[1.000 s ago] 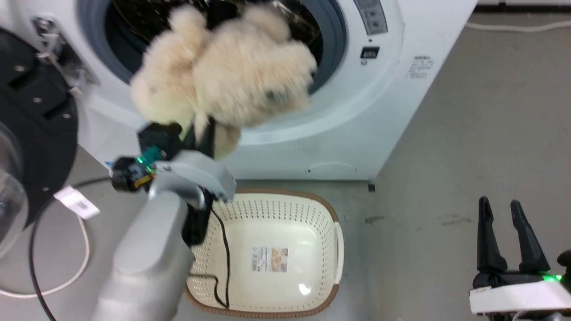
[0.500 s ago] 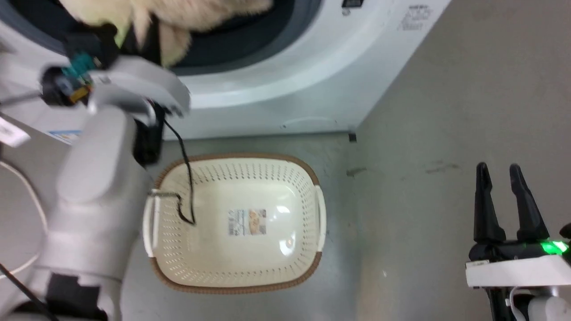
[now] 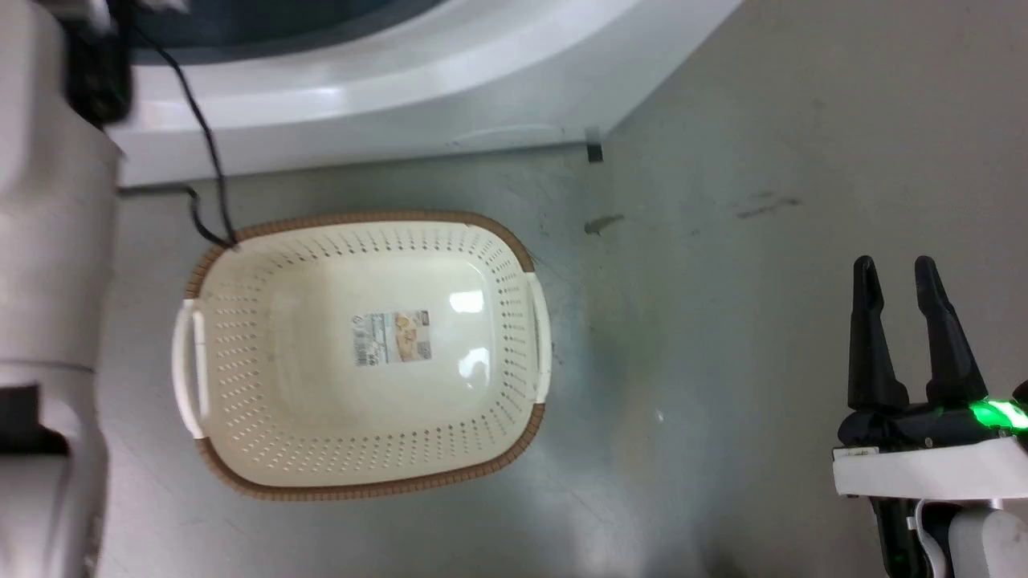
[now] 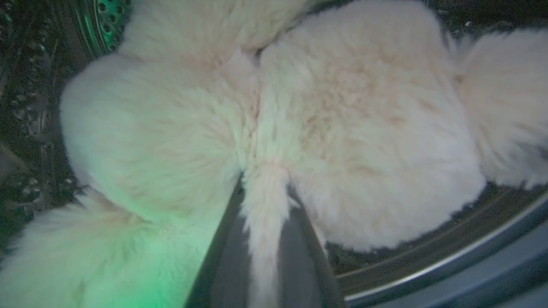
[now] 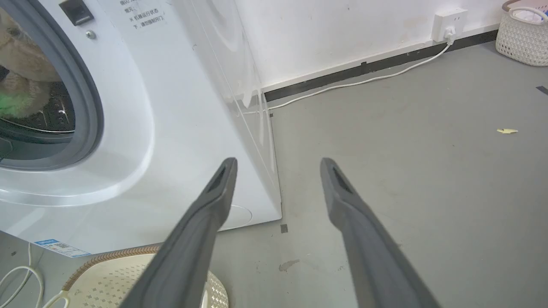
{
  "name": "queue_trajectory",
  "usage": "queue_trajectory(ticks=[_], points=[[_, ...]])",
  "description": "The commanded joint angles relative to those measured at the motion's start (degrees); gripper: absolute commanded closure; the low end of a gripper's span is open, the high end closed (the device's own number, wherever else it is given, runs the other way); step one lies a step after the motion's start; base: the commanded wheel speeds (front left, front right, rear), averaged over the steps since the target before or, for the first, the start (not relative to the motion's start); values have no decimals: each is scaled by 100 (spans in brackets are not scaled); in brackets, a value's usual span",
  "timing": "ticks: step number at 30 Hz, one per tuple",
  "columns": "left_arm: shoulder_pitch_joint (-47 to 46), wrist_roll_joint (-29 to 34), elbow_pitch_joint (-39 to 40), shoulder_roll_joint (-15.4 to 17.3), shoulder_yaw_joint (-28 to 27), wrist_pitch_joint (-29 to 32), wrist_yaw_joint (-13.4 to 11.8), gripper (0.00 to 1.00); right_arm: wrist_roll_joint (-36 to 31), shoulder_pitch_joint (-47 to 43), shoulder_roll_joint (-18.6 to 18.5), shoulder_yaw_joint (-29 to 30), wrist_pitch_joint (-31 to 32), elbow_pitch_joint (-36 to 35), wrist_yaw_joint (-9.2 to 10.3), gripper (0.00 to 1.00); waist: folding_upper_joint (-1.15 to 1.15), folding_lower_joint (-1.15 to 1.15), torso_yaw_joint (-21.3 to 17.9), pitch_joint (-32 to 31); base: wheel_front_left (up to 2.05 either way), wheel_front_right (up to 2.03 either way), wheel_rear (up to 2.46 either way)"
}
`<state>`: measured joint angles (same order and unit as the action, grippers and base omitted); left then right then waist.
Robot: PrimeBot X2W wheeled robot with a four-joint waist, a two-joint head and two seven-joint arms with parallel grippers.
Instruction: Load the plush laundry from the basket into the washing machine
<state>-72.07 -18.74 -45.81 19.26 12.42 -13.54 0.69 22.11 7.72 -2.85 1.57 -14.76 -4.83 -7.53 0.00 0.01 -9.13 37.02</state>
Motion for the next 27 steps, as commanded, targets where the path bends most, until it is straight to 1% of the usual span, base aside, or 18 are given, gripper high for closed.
queue_trajectory(ticks=[1, 5, 12, 19, 24, 25, 26, 27], points=[[-230, 46, -19, 69, -27, -11, 3, 100, 19, 97, -3, -16, -24, -50, 4, 0, 0, -1, -121, 180, 0, 0, 0], [-713, 95, -114, 201, -18, 63, -14, 100, 40, 85, -3, -51, -24, -125, 4, 0, 0, -1, -219, 416, 0, 0, 0], [-1385, 320, -239, 383, 197, 306, 10, 100, 110, 73, -3, -130, -24, -241, 4, 0, 0, -1, -437, 777, 0, 0, 0], [-1824, 479, -354, 448, 401, 654, -4, 100, 191, 59, -3, -171, -24, -335, 4, 0, 0, -1, -548, 1008, 0, 0, 0], [-1952, 435, -545, 434, 415, 1020, -89, 100, 217, 80, -3, -171, -24, -333, 4, 0, 0, -1, -561, 1049, 0, 0, 0], [-1960, 412, -569, 424, 410, 1061, -94, 75, 217, 86, -3, -168, -24, -327, 4, 0, 0, -1, -556, 1047, 0, 0, 0], [-1957, 386, -617, 413, 407, 1145, -95, 17, 215, 93, -3, -164, -24, -320, 4, 0, 0, -1, -548, 1040, 0, 0, 0], [-1957, 339, -664, 391, 389, 1232, -94, 0, 210, 99, -3, -157, -24, -314, 4, 0, 0, -1, -536, 1033, 0, 0, 0]])
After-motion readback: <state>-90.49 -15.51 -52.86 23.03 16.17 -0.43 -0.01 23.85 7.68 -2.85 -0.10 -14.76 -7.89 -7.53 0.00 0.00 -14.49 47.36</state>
